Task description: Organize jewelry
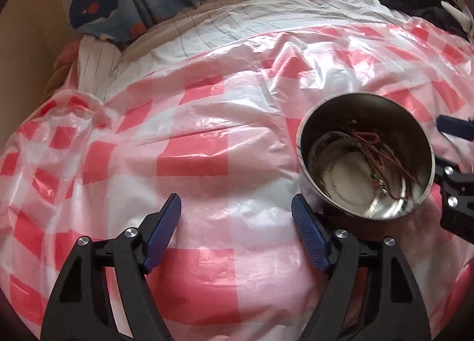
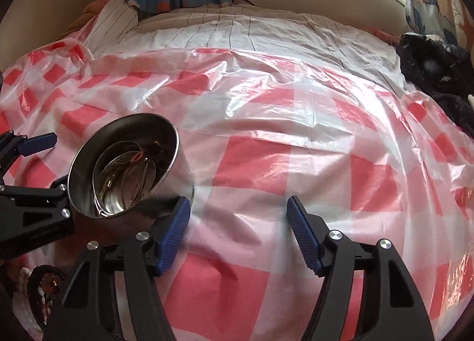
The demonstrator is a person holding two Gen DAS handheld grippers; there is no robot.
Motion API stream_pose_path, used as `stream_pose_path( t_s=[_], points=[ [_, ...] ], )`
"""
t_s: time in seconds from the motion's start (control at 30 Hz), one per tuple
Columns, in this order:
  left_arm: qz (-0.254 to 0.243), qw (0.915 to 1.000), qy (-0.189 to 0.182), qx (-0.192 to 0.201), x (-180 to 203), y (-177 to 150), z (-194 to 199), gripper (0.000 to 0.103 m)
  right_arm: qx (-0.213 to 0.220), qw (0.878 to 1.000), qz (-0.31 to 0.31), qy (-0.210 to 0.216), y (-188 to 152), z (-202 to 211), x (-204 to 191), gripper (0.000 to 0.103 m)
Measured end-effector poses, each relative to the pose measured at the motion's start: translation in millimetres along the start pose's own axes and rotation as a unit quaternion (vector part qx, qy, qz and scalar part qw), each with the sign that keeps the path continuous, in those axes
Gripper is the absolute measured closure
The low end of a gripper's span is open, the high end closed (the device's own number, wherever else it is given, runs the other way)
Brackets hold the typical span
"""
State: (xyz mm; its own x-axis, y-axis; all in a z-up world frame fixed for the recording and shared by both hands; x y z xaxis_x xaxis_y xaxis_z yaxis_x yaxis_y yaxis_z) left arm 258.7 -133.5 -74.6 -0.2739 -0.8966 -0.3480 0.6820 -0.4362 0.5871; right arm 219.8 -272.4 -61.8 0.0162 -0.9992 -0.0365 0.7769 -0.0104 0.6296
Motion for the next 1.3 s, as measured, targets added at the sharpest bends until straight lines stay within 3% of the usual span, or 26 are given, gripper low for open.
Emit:
stream_pose_path(
  t_s=[0.1,0.2,0.3,0.33,0.4,0.47,0.5,0.57,0.63,0.73,0.87,0.97,1.1,1.23,1.3],
  points=[
    [0.005,1.0000,-0.005,0.006,-3.1,-7.6,10.1,0.041,0.005,1.000,0.023,0.015,0.6,1.1,-11.7,0.047],
    [-0.006,0.9996,-0.023,0.017,-5.2,-15.6,28.0,0.039,0.001,0.999,0.026,0.037,-2.2,0.9,-18.0,0.047],
    [-0.015,0.9994,-0.008,0.029,-15.1,-19.5,46.9,0.037,0.001,0.999,0.015,0.050,-3.8,3.5,-16.6,0.043],
    [-0.002,0.9995,0.000,0.033,-23.6,-18.2,50.8,0.033,0.005,0.999,0.004,0.053,-3.1,5.4,-13.2,0.037],
    [0.049,0.9978,0.015,0.042,-47.9,-6.3,49.2,0.031,0.012,0.998,-0.021,0.053,-0.1,7.1,-3.7,0.035],
    [0.105,0.9929,0.000,0.058,-64.2,12.3,43.2,0.029,0.009,0.998,-0.041,0.056,-0.1,4.8,2.0,0.035],
    [0.122,0.9900,-0.006,0.071,-67.9,22.9,40.3,0.023,0.007,0.997,-0.045,0.057,-0.8,4.1,3.8,0.034],
    [0.154,0.9821,-0.041,0.100,-67.5,48.3,32.2,0.016,0.006,0.997,-0.045,0.055,-0.6,3.6,3.7,0.034],
    [0.201,0.9663,-0.113,0.115,-61.2,74.6,20.1,0.015,0.005,0.998,-0.038,0.051,-0.7,2.4,1.2,0.032],
    [0.231,0.9555,-0.163,0.084,-45.1,98.0,-5.0,0.015,0.003,0.998,-0.035,0.055,-0.9,0.8,-1.2,0.031],
    [0.186,0.9621,-0.194,0.049,-8.4,104.5,-22.1,0.015,0.002,0.998,-0.031,0.061,-0.5,-1.2,-4.6,0.031],
    [0.167,0.9607,-0.218,0.039,15.5,93.5,-16.0,0.015,0.003,0.997,-0.026,0.067,-0.5,-1.1,-8.7,0.031],
    [0.128,0.9703,-0.192,0.071,32.9,79.7,19.4,0.015,-0.003,0.997,-0.014,0.079,-5.6,1.5,-19.0,0.031],
    [0.088,0.9801,-0.173,0.042,40.7,54.3,27.3,0.015,-0.006,0.995,-0.013,0.101,-12.4,7.5,-28.1,0.031],
    [0.078,0.9829,-0.159,0.051,38.0,47.6,32.6,0.015,-0.007,0.993,-0.003,0.118,-16.4,11.9,-39.0,0.031]
  ],
)
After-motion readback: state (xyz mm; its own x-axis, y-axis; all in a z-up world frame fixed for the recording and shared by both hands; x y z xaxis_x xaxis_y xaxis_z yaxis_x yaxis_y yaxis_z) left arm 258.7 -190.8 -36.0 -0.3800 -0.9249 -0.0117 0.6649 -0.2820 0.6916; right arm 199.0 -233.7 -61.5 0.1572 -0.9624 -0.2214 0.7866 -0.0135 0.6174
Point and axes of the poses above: each gripper's, at about its wrist camera, not at the fingertips, and z roughly against the way its jaws point, x to its right, y to its top, the point moved 9 cm from there along -z, roughly the way its jaws point, and after that the axes turned 6 degrees about y, right-handed, at the moved point
